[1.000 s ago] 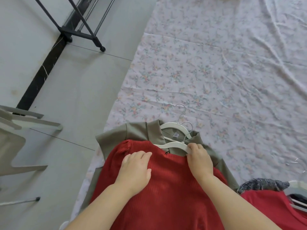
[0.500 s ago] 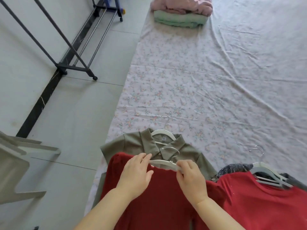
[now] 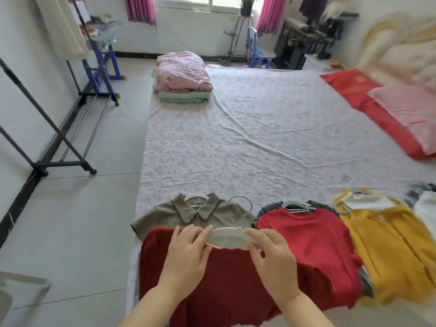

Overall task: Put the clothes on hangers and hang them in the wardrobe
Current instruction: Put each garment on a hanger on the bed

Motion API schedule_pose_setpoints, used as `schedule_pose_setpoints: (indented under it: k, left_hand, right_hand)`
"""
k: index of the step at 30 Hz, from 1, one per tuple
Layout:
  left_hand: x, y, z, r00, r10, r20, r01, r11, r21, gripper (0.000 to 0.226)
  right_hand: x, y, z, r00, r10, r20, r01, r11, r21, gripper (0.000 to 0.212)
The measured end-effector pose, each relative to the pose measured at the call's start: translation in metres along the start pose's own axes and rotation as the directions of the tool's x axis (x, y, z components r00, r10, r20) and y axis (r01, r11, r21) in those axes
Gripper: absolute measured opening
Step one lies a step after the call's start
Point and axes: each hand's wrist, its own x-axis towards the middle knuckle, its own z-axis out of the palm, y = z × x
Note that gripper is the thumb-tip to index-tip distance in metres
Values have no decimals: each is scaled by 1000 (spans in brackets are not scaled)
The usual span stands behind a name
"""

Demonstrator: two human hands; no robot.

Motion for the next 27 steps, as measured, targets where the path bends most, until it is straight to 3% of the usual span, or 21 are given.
schedule_pose_setpoints:
  k: [7, 14, 21, 27]
  left_hand:
    - [-39, 84, -1, 970, 244, 7, -242, 966, -92, 50]
    - [-54, 190, 31, 909, 412, 58, -396, 900, -182, 51]
    - [-66, 322, 102, 854, 511, 101, -485, 851, -201, 43]
    - [-77, 439, 176, 851, 510, 125, -479, 852, -213, 43]
  right_hand:
    - [-67, 5, -104, 993, 54, -105, -76, 975, -210, 47]
    - [-119, 60, -203, 965, 86, -248, -158, 946, -284, 42]
    - [-170, 151, -313, 936, 124, -329, -240, 909, -341, 41]
    - [-203, 252, -401, 940, 135, -312, -245, 906, -345, 39]
